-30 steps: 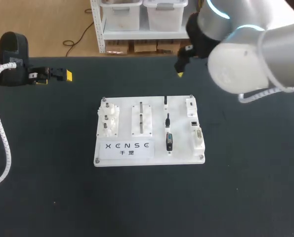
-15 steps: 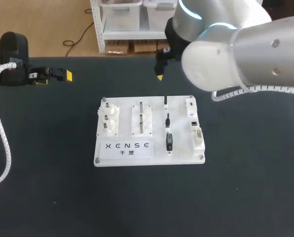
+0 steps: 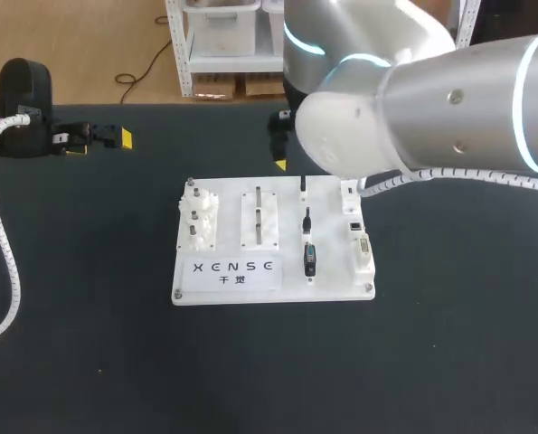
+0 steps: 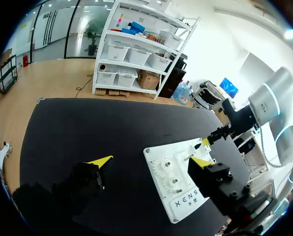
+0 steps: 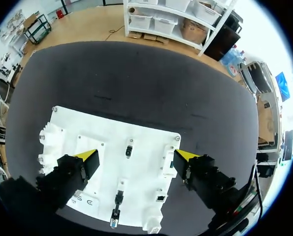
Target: Insert the USB connector, Ethernet cable, and multi-pin plug into their matching sockets one by one.
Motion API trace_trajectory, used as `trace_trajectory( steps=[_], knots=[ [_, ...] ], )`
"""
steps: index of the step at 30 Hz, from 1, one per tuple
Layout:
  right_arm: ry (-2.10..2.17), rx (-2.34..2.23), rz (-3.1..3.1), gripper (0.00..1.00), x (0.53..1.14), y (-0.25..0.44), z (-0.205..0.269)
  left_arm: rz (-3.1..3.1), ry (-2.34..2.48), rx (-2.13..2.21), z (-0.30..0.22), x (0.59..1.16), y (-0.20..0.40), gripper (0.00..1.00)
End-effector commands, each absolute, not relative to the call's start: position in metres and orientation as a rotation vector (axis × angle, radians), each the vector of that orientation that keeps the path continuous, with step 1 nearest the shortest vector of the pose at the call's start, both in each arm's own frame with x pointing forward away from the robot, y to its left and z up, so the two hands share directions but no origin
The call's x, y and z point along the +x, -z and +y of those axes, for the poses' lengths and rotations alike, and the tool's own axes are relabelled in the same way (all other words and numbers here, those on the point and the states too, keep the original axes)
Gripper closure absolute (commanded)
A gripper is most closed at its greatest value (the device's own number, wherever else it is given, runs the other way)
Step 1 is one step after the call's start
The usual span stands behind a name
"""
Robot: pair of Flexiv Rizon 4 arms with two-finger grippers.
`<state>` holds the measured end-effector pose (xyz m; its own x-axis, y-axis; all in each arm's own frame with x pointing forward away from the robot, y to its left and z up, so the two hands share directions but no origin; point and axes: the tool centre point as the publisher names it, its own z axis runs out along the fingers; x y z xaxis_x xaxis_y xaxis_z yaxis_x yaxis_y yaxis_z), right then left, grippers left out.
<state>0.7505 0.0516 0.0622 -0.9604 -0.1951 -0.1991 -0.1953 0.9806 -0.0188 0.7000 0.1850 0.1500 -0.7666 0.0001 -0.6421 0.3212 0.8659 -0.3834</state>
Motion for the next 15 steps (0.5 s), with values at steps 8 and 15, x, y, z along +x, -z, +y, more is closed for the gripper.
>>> trace_trajectory(
  steps=[8,15],
  knots=[
    [0.005,-0.135,2.897,0.0,0.7507,-0.0525,0.0539,2.374,0.636,0.231,0.185,0.7,-0.15,0.0],
    [-0.018,-0.127,2.887,0.0,0.7477,-0.0511,0.058,2.374,0.636,0.231,0.185,0.7,-0.15,0.0]
  ],
)
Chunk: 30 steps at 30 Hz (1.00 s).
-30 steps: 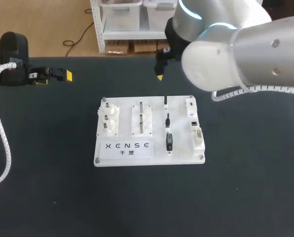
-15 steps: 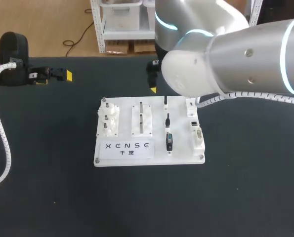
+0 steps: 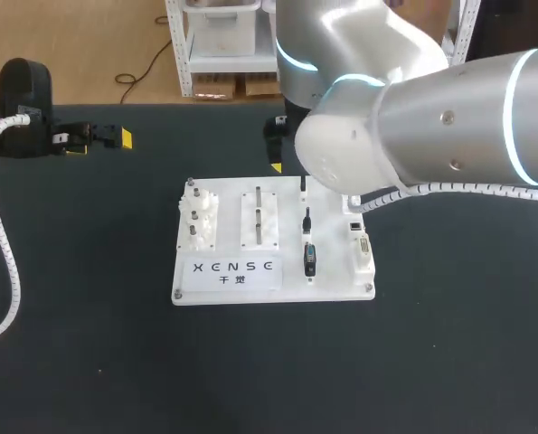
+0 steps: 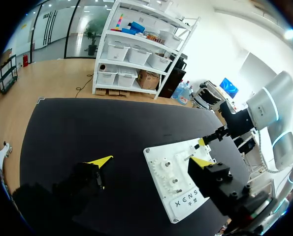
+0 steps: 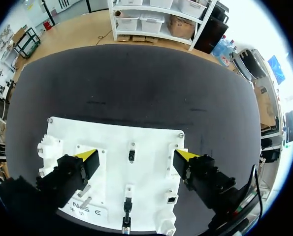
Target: Insert the USB connector, Ethernet cable, and multi-pin plug into their matching sockets one by one.
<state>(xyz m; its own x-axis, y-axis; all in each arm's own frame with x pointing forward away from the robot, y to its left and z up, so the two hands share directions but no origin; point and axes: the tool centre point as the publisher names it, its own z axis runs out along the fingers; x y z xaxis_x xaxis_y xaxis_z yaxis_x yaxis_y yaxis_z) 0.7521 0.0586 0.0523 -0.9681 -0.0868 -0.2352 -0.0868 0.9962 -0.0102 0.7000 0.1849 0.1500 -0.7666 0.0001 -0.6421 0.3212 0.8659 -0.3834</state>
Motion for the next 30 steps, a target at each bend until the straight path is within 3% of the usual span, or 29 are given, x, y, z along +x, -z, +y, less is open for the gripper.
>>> trace_trajectory(
  steps=[1,30],
  knots=[
    [-0.026,-0.119,2.899,0.0,0.7475,-0.0505,0.0594,2.374,0.636,0.231,0.185,0.7,-0.15,0.0],
    [-0.022,-0.109,2.924,0.0,0.7478,-0.0488,0.0606,2.374,0.636,0.231,0.185,0.7,-0.15,0.0]
  ],
)
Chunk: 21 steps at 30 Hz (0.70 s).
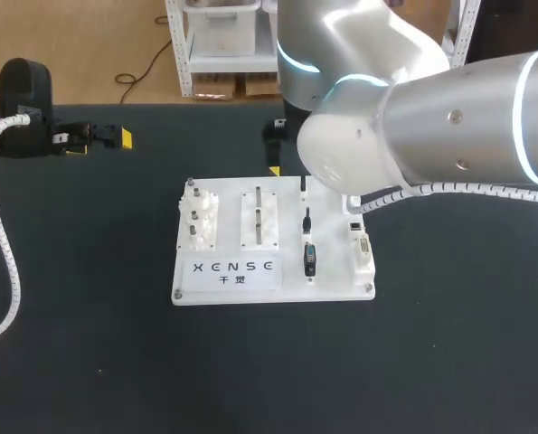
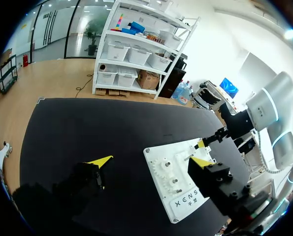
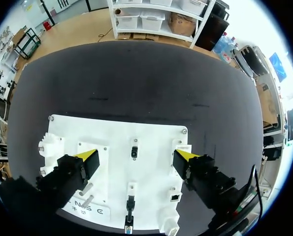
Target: Insert the USB connector, Ethernet cable, and multi-pin plug into their matching sockets one by one.
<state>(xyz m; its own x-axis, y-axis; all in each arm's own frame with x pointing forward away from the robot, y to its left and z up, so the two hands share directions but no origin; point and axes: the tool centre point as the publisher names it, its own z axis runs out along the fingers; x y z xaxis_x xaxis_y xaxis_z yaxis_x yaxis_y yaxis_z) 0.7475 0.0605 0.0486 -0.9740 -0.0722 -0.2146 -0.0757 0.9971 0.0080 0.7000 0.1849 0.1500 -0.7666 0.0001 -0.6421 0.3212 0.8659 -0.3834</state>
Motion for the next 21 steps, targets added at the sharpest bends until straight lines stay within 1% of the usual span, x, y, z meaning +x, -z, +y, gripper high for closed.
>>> trace_trajectory(
  steps=[1,10,21],
  knots=[
    [-0.022,-0.109,2.924,0.0,0.748,-0.049,0.061,2.374,0.636,0.231,0.185,0.7,-0.15,0.0],
    [0.005,-0.024,2.919,0.0,0.755,-0.04,0.065,2.374,0.636,0.231,0.185,0.7,-0.15,0.0],
    [-0.073,0.078,2.974,0.0,0.753,-0.023,0.065,2.374,0.636,0.231,0.185,0.7,-0.15,0.0]
  ],
)
